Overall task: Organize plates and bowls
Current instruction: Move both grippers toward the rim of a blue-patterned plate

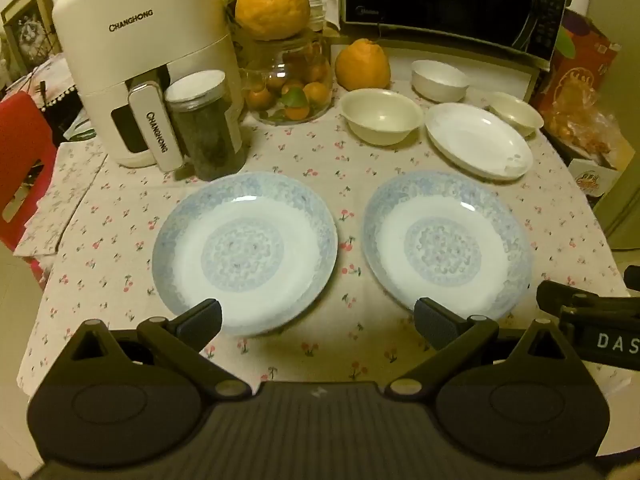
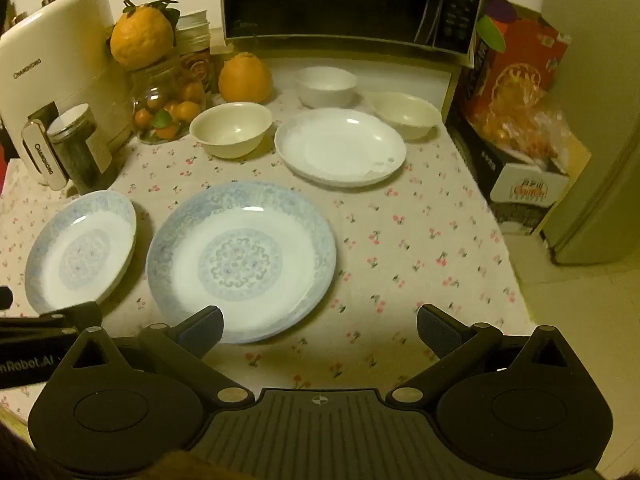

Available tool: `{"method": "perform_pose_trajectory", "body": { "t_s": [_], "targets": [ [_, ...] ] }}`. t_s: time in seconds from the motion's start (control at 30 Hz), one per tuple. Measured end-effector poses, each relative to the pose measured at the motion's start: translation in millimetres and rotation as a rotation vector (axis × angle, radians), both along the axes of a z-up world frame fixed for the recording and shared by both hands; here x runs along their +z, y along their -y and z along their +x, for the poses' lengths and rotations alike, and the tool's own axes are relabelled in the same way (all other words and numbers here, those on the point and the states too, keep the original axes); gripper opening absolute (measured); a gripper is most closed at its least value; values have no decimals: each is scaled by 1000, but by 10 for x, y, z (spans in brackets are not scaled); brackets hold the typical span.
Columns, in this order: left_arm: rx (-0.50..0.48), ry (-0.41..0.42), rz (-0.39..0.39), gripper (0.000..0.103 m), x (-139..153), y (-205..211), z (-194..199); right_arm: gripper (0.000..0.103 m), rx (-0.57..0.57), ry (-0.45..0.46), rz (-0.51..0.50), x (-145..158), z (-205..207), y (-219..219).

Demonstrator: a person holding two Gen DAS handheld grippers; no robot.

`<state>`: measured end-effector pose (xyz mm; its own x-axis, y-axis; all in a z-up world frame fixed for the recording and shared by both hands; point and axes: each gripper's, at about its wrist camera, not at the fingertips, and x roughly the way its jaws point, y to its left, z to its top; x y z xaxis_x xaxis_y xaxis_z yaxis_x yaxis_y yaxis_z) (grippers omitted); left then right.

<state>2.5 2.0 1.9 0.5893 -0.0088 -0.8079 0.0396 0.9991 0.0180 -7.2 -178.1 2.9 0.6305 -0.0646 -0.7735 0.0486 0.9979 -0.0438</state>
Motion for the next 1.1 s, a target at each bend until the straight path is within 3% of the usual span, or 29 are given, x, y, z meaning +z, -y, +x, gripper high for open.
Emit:
{"method": "perform_pose_trajectory", "body": {
  "t_s": [0.2,0.33,0.43,0.47,0.63,0.77,0.93,1.1],
  "targets": [
    [-31,25,-51,100,100,-68,157,103,30,97,146,45,83,139],
    [-83,1,-46,99,100,-32,249,103,61,12,159,80,220,201],
    [-117,-41,-114,91,105,-47,371,103,73,-21,129,123,348,231],
    [-122,-30,-104,91,108,-34,399,103,72,-43,122,116,396,249],
    [-152,-73,-47,91,56,4,622,103,59,-76,188,67,579,378],
    [-153,-75,-115,90,-12,-68,733,103,42,-89,263,-25,654,480],
    [-184,-47,-169,76,-50,-102,843,103,17,-126,407,-194,755,640],
    [-217,-81,-225,59,-212,-126,999,101,-76,-176,586,-412,870,877]
  ]
}}
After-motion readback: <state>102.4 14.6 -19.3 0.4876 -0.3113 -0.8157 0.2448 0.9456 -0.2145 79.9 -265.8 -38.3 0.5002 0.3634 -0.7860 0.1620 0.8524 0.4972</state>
